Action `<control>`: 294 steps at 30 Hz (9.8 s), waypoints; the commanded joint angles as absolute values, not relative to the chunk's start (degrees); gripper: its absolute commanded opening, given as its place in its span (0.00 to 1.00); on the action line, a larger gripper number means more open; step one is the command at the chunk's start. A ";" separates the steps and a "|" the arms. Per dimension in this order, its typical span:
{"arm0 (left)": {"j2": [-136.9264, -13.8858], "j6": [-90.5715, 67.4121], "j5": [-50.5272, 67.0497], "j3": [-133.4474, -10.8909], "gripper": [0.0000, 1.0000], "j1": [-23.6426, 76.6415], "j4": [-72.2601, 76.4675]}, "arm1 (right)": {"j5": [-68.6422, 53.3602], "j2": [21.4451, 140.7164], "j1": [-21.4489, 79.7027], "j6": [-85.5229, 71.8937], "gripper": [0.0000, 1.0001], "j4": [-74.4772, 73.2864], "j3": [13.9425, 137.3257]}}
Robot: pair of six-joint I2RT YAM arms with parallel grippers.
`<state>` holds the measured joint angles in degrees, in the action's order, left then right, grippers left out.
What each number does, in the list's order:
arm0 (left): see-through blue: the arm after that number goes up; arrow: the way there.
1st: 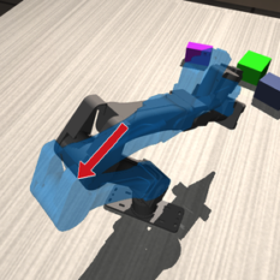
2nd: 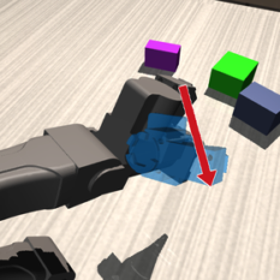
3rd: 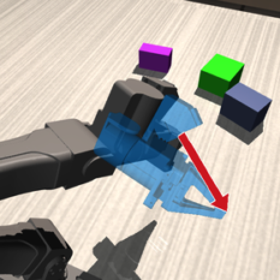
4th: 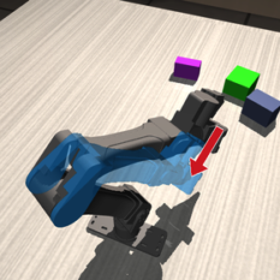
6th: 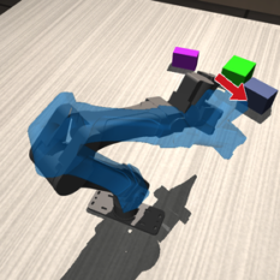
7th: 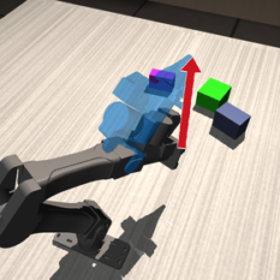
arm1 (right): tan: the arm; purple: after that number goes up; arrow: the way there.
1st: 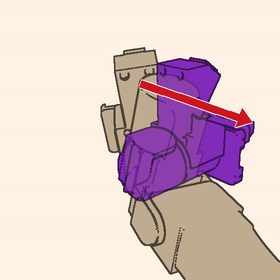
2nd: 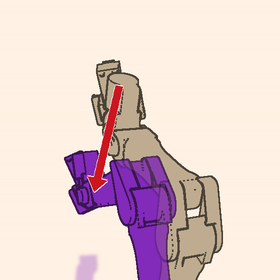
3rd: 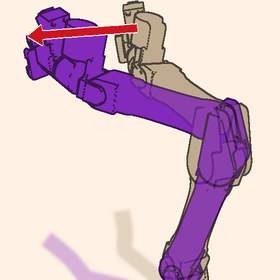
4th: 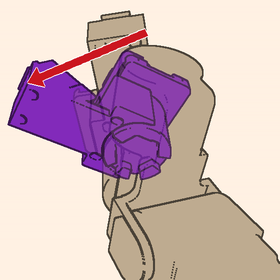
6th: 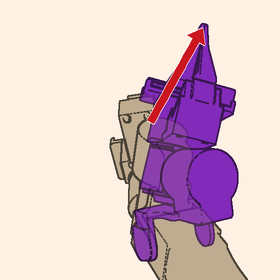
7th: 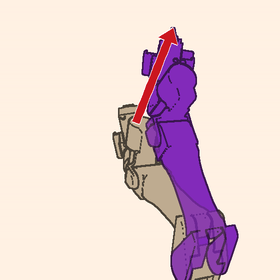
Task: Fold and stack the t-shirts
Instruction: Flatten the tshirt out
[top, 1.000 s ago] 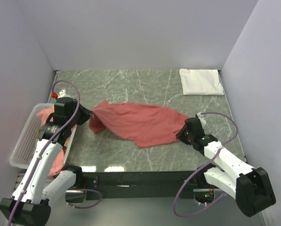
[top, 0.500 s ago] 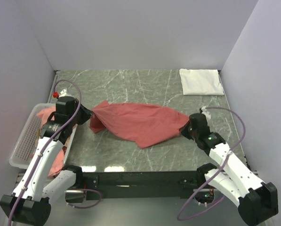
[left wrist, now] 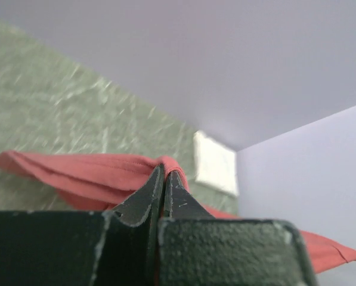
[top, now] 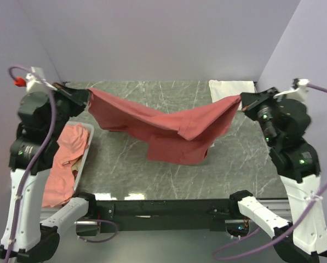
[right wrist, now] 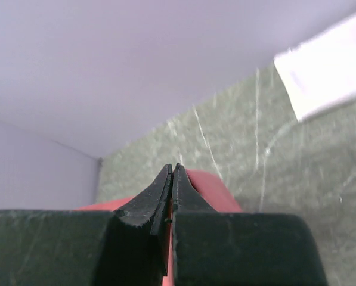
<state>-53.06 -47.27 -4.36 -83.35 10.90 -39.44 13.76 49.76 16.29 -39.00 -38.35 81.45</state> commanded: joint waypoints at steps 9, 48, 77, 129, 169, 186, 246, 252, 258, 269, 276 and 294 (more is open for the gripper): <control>-53.96 -45.18 -7.12 -105.46 0.01 10.63 -42.72 | 18.28 53.69 15.65 -33.49 0.00 -46.32 107.56; -89.15 -45.52 8.70 -100.53 0.01 -5.71 -0.44 | -5.89 90.74 2.11 -38.32 0.00 -8.10 111.58; -64.16 -56.25 -2.81 -27.60 0.01 -3.95 -9.84 | -9.58 58.27 -2.20 -42.45 0.00 -7.99 23.73; -55.55 -63.28 -22.06 -27.60 0.08 12.30 -28.48 | 8.87 88.41 20.21 -27.69 0.43 -16.87 52.38; -57.30 -61.26 -21.18 -28.82 0.09 12.31 -27.86 | 11.69 89.48 24.79 -29.97 0.04 -20.12 54.05; -62.58 -59.15 -24.53 -35.06 0.34 15.38 -31.90 | 17.22 65.05 21.89 -30.85 0.01 -26.89 47.37; -60.73 -76.29 -26.54 -30.58 0.54 15.56 -34.36 | 8.17 62.93 5.36 -28.74 0.00 -25.05 49.39; -61.17 -75.67 -29.87 -32.34 0.51 15.64 -36.03 | 7.91 62.84 5.19 -28.48 0.00 -24.96 49.31; -60.73 -75.32 -31.20 -32.87 0.47 15.56 -37.09 | 7.38 62.58 4.92 -28.48 0.00 -24.87 48.96; -60.29 -76.11 -28.83 -28.74 0.40 15.56 -35.95 | 6.24 62.40 4.83 -28.65 0.00 -23.64 47.29; -61.96 -76.81 -28.56 -28.12 0.40 15.56 -35.59 | 5.89 62.14 4.92 -28.83 0.00 -23.38 46.93; -68.73 -77.78 -30.32 -29.53 0.43 16.26 -36.74 | 5.01 62.14 4.83 -28.92 0.00 -22.59 45.97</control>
<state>-66.87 -75.92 -31.18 -30.26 17.15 -34.72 4.86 62.94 5.34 -29.06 -24.82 46.37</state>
